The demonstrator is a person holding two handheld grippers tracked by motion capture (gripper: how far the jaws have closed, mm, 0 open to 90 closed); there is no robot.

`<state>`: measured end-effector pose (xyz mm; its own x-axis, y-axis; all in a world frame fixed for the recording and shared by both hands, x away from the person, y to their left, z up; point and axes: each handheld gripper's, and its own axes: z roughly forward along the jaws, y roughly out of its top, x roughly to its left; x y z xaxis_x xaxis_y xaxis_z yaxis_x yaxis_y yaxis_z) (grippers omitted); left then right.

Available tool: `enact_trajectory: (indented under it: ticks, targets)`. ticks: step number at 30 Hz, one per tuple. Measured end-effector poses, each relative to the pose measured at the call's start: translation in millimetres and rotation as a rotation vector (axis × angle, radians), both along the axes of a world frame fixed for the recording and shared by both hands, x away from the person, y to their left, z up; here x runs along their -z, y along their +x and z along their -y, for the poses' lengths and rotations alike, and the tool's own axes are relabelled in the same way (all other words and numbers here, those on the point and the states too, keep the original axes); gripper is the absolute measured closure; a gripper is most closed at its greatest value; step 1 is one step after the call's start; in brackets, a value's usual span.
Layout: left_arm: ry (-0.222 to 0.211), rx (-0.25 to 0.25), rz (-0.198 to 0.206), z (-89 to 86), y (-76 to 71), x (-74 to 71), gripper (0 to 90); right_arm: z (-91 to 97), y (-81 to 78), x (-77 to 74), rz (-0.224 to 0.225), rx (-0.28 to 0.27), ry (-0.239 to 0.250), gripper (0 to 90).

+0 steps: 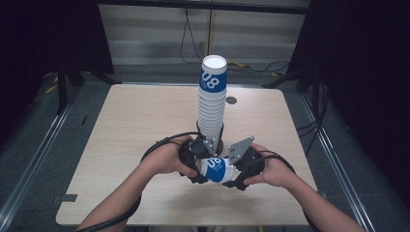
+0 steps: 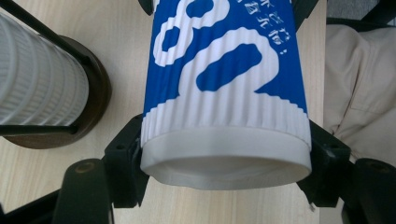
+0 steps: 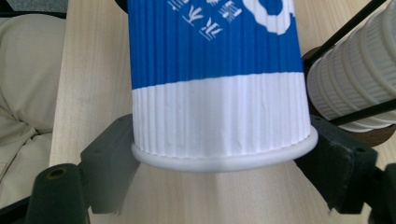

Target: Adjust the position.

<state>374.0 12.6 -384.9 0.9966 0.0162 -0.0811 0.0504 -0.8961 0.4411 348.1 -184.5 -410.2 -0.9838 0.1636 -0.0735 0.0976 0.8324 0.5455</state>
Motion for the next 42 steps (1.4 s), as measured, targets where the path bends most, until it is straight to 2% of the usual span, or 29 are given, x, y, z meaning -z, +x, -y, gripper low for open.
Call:
enact_trajectory:
  ticks: [1, 2, 7, 8, 9, 11, 16, 24, 27, 30, 33, 35, 37, 40, 42]
  targets:
    - [-0.003, 0.016, 0.004, -0.8, 1.3, -0.8, 30.2, 0.4, 0.4, -0.5, 0.003, -0.003, 0.003, 17.3]
    - [-0.019, -0.002, 0.002, -1.5, 0.7, -0.2, 30.2, 0.8, 0.5, -0.6, 0.003, -0.005, 0.011, 16.9]
    - [-0.051, -0.009, 0.001, -4.3, 0.5, -1.3, 30.1, 4.5, -1.0, -0.3, 0.008, 0.024, 0.054, 15.1]
    - [-0.058, -0.008, 0.002, -4.9, 1.0, -1.3, 30.2, 5.5, -0.1, -0.1, 0.019, 0.014, 0.06, 15.0]
    - [-0.069, -0.023, -0.008, -5.0, 0.1, -0.7, 30.2, 6.1, -0.2, 0.2, 0.02, 0.02, 0.07, 14.9]
    - [-0.055, -0.003, 0.003, -6.4, 1.5, -0.5, 30.2, 6.1, -0.4, 0.2, 0.02, 0.019, 0.078, 15.0]
    - [-0.062, -0.008, 0.004, -7.6, 1.4, 0.3, 30.2, 5.4, 0.4, -1.2, 0.023, 0.016, 0.077, 15.1]
    - [-0.011, 0.013, 0.015, -6.3, 2.1, 2.6, 30.1, 1.7, 1.4, -1.8, 0.025, 0.003, 0.058, 15.4]
    - [0.013, 0.006, 0.012, -5.0, -0.1, 6.4, 30.0, 0.4, 0.8, -0.8, 0.02, 0.0, 0.05, 15.5]
    - [0.035, 0.01, 0.028, -2.8, -0.6, 8.0, 29.9, -0.7, 1.2, -0.9, 0.032, -0.005, 0.043, 15.7]
    - [0.076, 0.024, 0.05, -0.3, -0.7, 8.1, 29.9, -1.3, 1.8, -1.5, 0.033, -0.011, 0.04, 15.8]
    - [0.087, 0.018, 0.045, 0.9, -0.9, 8.7, 29.8, -1.7, 1.8, -3.2, 0.03, -0.013, 0.034, 15.7]
    - [0.096, 0.007, 0.047, 1.9, -1.5, 9.2, 29.7, -1.8, 1.8, -4.2, 0.036, -0.01, 0.037, 15.7]
    - [0.123, 0.017, 0.052, 3.5, -2.3, 12.7, 30.1, -1.7, 2.1, -4.8, 0.046, -0.017, 0.045, 15.6]
    - [0.104, 0.006, 0.04, 3.0, -3.1, 15.6, 30.4, -2.2, 0.5, -4.9, 0.036, -0.011, 0.043, 15.5]
